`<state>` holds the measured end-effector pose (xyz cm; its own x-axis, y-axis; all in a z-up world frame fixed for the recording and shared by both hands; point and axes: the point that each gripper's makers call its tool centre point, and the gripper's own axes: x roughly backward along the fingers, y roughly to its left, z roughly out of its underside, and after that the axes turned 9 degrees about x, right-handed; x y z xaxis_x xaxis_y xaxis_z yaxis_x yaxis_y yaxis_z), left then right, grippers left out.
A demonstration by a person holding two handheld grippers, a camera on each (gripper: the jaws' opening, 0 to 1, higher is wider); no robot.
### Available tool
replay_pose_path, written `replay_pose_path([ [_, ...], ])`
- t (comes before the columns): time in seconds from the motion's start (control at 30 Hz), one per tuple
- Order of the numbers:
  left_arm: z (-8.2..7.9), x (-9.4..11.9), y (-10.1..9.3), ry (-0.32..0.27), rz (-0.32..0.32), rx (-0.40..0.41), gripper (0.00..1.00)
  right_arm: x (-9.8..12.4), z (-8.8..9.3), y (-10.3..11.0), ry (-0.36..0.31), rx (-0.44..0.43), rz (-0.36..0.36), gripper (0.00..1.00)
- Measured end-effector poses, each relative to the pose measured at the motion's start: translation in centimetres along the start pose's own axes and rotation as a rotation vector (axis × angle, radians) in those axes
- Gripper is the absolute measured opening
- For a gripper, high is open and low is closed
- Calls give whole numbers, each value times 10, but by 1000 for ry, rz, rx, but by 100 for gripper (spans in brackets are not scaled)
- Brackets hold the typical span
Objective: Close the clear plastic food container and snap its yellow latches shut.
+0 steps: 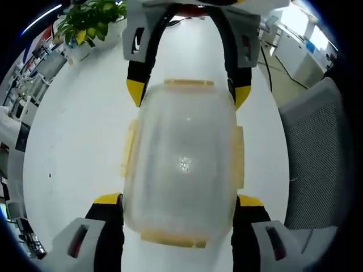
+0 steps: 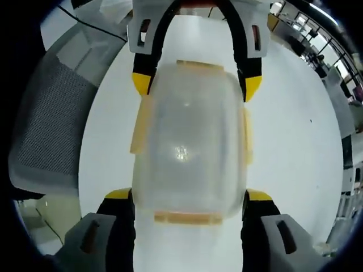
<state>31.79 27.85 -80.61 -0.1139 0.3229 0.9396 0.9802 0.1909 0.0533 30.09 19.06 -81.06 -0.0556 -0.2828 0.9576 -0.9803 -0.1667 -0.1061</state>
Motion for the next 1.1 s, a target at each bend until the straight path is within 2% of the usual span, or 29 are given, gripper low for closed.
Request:
replay_pose_path([
  [0.57,15,4,-6,4,-28,49,76,-9,-15,2,0,43,-19,77],
  [0.73,22,6,-7,26,-31,60,76,-13,-22,1,3,54,-28,78],
  [1.1,43,12,-3,16,-36,102,77,-22,-43,-5,-10,84,-27,80],
])
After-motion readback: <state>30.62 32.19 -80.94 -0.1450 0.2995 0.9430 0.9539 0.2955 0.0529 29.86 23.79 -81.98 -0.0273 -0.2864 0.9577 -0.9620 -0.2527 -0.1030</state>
